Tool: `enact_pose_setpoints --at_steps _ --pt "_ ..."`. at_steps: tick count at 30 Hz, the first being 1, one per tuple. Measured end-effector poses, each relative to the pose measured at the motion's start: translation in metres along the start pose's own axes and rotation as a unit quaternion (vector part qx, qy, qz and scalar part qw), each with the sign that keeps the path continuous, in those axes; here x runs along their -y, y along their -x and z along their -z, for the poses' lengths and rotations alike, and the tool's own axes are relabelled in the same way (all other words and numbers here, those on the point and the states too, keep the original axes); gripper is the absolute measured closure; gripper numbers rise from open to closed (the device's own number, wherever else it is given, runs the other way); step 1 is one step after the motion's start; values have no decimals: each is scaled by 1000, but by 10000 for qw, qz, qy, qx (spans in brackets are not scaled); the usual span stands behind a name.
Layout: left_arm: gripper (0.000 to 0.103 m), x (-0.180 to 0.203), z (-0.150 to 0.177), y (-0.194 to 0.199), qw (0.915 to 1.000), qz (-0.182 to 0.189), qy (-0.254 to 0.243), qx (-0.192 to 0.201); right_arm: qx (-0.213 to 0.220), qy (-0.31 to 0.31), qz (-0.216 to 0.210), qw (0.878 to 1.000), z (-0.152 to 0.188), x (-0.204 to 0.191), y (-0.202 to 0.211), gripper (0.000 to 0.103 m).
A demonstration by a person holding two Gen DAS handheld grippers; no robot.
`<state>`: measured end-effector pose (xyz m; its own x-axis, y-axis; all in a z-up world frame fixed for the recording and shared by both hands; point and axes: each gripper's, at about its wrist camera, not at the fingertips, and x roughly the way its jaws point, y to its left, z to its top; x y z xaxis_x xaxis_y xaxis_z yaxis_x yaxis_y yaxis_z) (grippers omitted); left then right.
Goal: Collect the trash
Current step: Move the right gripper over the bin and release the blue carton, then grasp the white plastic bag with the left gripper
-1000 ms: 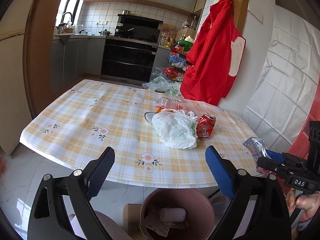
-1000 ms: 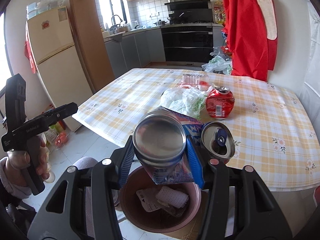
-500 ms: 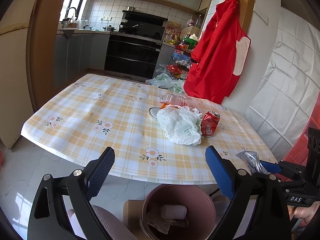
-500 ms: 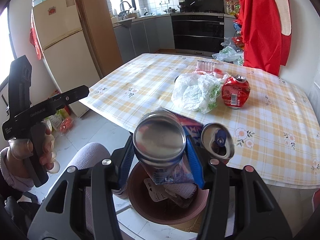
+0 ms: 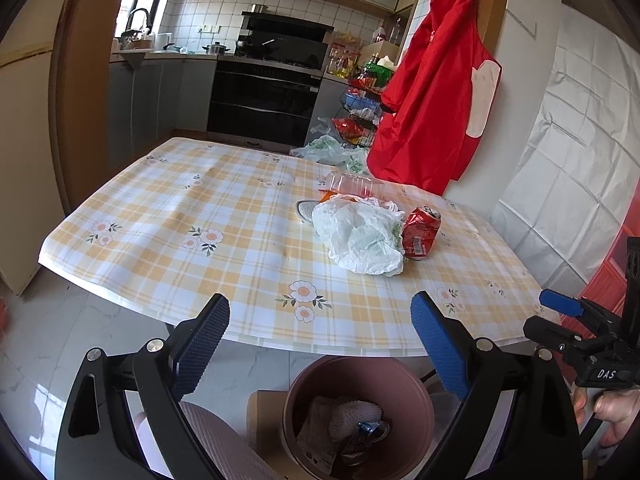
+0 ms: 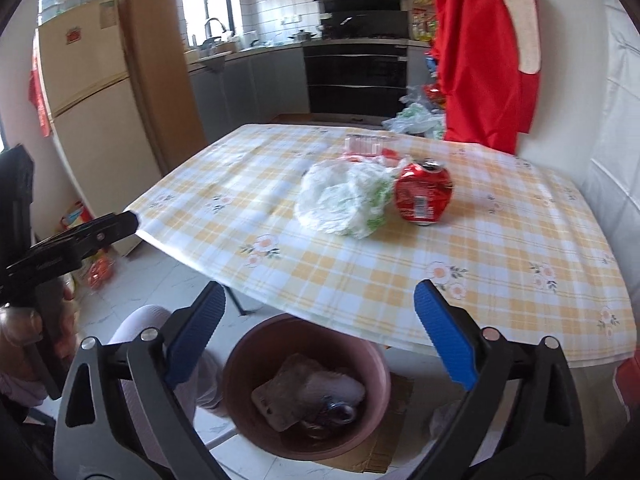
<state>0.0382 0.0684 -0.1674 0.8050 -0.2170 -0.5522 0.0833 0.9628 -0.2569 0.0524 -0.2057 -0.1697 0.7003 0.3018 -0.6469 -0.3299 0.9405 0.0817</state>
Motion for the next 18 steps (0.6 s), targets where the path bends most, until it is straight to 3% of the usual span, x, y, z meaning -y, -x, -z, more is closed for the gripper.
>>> enact_pose_setpoints --at_steps 10,18 --pt "13 7 6 -22 9995 23 -155 -259 125 -361 560 9977 -1 45 -2 6" --pt "13 27 -6 -57 9977 203 -473 -445 168 -580 770 9952 -4 76 -12 6"
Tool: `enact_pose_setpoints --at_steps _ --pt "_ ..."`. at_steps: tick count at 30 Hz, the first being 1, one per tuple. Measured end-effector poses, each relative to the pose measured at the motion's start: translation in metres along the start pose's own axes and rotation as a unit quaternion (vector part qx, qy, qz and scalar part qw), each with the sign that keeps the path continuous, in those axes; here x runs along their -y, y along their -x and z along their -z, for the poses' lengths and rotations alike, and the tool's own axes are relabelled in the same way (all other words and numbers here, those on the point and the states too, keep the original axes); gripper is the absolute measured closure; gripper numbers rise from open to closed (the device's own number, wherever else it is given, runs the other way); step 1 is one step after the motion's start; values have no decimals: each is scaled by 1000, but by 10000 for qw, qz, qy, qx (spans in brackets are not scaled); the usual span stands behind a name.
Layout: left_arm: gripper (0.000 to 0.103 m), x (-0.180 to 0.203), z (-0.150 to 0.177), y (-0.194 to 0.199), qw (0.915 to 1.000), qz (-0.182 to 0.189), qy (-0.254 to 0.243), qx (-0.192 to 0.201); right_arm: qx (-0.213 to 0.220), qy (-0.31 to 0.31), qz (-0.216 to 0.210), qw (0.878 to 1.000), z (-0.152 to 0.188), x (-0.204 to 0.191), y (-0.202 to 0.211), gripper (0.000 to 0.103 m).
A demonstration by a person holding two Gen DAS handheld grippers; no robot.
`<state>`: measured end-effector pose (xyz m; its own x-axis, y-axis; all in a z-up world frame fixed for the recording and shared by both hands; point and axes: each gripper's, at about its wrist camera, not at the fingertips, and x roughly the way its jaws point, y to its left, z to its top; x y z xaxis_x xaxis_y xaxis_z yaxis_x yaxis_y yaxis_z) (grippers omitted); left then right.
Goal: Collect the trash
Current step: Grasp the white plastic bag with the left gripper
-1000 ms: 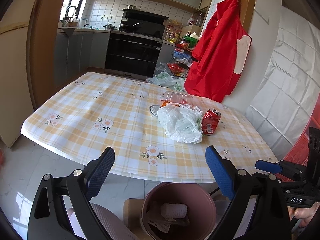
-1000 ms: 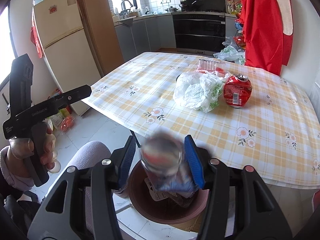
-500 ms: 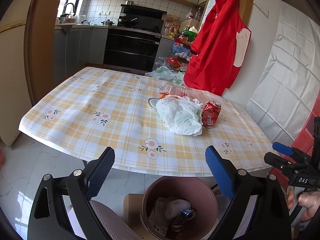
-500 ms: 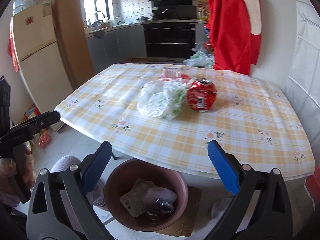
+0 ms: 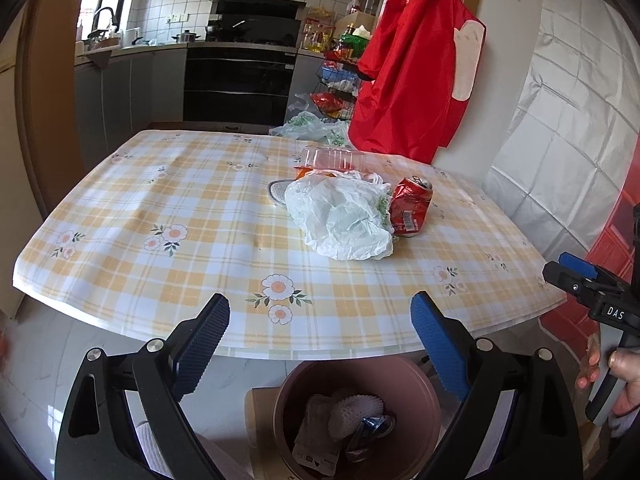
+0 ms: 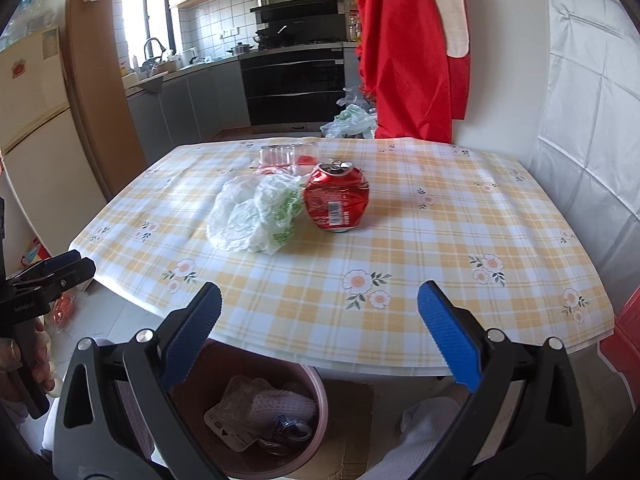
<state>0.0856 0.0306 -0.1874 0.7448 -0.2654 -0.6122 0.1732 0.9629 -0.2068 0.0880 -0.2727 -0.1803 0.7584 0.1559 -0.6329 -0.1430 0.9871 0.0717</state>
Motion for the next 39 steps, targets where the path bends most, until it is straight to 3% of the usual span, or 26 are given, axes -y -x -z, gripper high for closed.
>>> enact_pose_setpoints --at_steps 15,29,34,36,38,39 --pt "13 12 -54 -118 9984 369 -122 -402 -235 -349 100 9991 -9 45 -58 6" --pt "13 -11 -68 -217 9932 450 558 -920 -453 -373 188 9981 -18 66 -100 6" --pt "14 -27 -68 -238 9818 880 1281 -1088 -496 -322 178 9981 -21 64 -111 6" --pt "21 -28 -68 -241 9808 938 1313 -1098 -476 -257 168 9984 -24 62 -115 6" --pt "38 -25 -68 -243 9819 945 1177 -1142 -429 -152 148 9989 -30 60 -121 6" --pt "57 -24 -68 -242 9834 905 1057 -1162 -399 -106 129 9991 -33 59 -124 6"
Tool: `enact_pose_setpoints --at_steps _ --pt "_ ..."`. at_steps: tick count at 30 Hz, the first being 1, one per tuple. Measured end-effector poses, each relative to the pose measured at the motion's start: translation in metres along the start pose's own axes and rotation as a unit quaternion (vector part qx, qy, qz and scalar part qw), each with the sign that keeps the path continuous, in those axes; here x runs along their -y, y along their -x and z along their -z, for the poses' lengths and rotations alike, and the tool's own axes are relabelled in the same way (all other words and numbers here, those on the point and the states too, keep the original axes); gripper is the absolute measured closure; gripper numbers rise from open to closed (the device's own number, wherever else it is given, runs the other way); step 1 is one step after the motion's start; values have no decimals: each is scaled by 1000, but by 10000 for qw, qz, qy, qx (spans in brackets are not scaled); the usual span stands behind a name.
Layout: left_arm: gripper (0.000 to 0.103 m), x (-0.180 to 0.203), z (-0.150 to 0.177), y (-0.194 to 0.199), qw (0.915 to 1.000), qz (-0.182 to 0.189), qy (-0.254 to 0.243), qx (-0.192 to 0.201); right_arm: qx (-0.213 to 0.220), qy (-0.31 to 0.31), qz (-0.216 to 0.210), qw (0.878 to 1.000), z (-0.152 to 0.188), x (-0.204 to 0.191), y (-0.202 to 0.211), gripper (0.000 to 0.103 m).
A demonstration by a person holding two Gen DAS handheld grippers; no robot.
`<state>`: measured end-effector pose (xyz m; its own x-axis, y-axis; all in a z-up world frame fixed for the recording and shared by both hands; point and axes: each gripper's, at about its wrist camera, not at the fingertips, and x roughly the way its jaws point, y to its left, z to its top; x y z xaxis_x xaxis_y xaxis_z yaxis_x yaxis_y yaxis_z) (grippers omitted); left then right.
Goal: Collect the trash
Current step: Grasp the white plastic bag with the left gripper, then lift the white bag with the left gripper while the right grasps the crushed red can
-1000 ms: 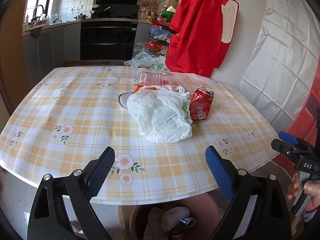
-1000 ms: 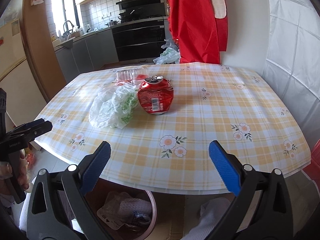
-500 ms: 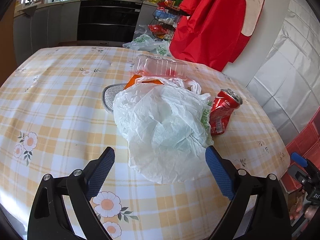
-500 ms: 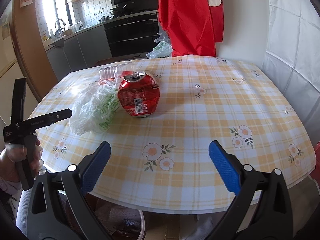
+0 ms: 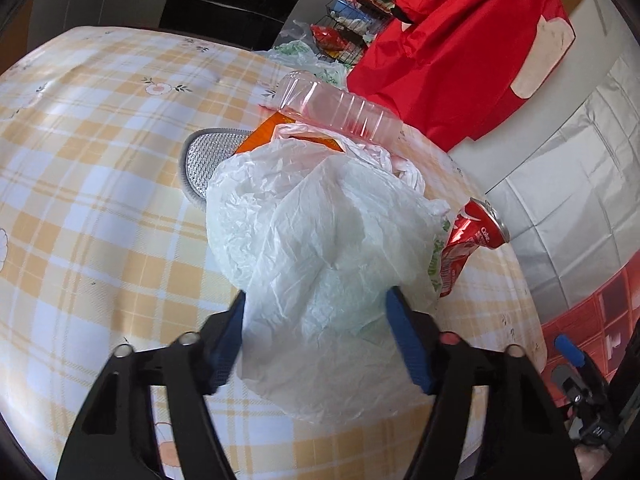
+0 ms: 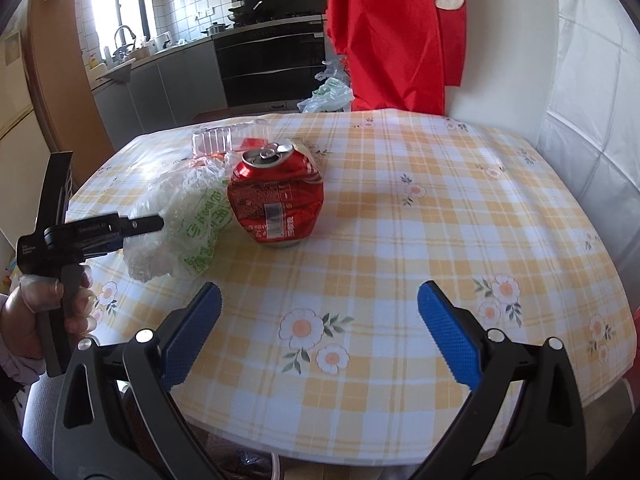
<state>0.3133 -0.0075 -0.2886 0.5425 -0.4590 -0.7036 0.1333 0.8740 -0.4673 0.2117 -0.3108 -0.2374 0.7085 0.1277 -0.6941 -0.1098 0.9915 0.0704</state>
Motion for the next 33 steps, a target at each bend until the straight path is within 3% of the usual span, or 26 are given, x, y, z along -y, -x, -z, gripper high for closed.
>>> enact_pose_setpoints --at_steps 1,2,4,8,14,24,25,26,27,29,32,33 --pt "80 1 1 1 9999 -84 -86 -20 34 32 -22 10000 -4 -1 -2 6" --pt "90 2 2 2 9998 -145 -136 -45 94 94 -62 9999 -10 -2 -6 6" --pt "99 1 5 8 9998 -104 -166 -59 183 210 -78 9996 -21 -5 -14 6" --pt "100 9 11 32 9986 -104 -479 177 258 388 -167 9988 -43 -12 -33 7" --pt "101 11 18 67 9975 -60 -463 530 205 421 -323 9984 -62 -32 -70 6" --pt "101 8 29 97 9937 -409 -455 940 9 -152 128 9998 -66 -57 -130 7" --pt "101 8 30 99 9935 -416 -451 956 -52 -228 118 9997 -67 -56 -134 12" --pt "101 7 31 101 9935 -407 -442 967 -96 -259 156 9995 -68 -55 -137 30" --pt "101 7 32 103 9933 -400 -438 988 -145 -269 197 9993 -69 -54 -139 35" --pt "101 7 35 106 9930 -402 -440 1024 -187 -249 109 9995 -70 -52 -138 59" --pt "101 6 41 111 9930 -330 -401 1060 -153 -255 69 9995 -65 -47 -127 81" --pt "101 6 44 111 9931 -323 -385 1062 -136 -319 46 9994 -62 -44 -123 82"
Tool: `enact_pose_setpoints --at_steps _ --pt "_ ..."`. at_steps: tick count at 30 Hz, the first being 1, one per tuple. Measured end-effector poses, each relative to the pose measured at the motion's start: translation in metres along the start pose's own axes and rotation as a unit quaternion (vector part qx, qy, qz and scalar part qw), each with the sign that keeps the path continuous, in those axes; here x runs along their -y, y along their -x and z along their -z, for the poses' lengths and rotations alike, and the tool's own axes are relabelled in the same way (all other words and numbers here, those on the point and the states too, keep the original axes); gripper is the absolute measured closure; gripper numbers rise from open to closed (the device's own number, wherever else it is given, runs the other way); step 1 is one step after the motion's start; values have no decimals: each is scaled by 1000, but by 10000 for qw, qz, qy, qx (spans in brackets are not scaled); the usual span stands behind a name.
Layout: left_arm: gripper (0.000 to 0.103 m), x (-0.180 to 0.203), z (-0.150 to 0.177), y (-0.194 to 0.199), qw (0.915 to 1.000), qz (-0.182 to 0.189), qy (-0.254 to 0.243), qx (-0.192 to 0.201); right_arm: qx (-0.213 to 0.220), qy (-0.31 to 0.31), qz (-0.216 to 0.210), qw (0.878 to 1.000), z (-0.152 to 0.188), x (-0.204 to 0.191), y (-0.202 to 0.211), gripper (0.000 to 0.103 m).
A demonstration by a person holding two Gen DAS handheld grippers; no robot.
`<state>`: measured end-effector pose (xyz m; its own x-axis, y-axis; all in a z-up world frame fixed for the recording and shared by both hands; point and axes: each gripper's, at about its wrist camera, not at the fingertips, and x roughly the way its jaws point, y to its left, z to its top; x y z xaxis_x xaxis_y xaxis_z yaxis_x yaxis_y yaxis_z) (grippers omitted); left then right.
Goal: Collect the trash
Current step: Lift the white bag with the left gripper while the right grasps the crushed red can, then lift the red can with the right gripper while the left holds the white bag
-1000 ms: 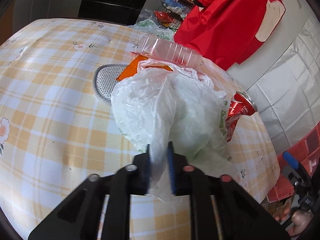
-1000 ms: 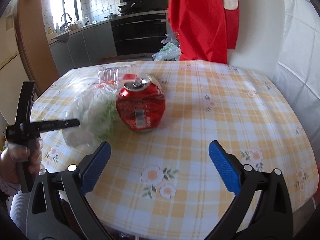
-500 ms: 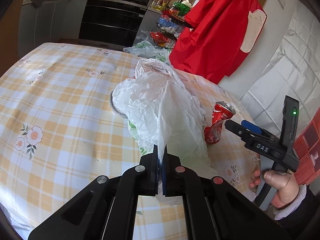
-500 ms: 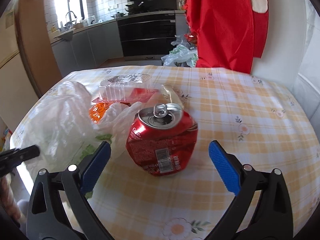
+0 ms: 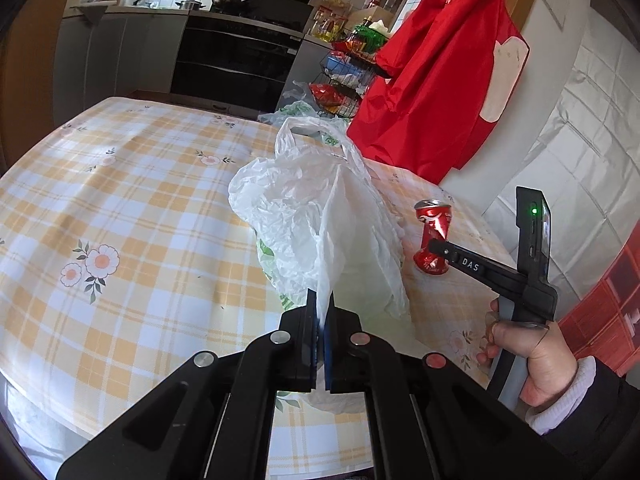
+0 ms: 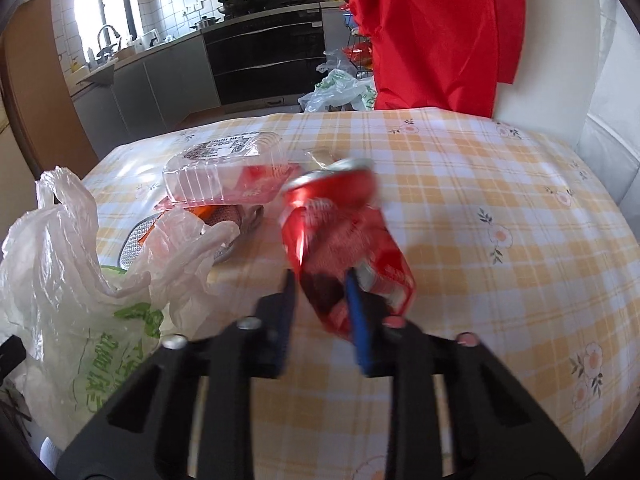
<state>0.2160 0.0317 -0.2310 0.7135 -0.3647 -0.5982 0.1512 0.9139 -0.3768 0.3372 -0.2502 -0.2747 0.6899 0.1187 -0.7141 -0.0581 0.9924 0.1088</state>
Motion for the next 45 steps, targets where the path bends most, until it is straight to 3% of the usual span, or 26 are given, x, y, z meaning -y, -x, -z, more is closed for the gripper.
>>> enact_pose_setpoints --at_steps 4,14,23,35,45 --pt "101 -1 9 5 10000 -22 4 -37 155 -68 -81 9998 8 11 19 93" --pt "101 7 11 31 9998 -115 -161 100 467 -300 -562 9969 25 20 74 94" --pt "101 18 20 47 9995 -107 -306 55 177 -276 -660 9973 46 21 95 93" --pt "101 20 32 40 9993 -26 -353 -144 -436 -415 -603 9964 70 43 84 87" --pt "101 27 26 52 9989 95 -468 -29 -79 -385 -863 9955 66 37 108 91"
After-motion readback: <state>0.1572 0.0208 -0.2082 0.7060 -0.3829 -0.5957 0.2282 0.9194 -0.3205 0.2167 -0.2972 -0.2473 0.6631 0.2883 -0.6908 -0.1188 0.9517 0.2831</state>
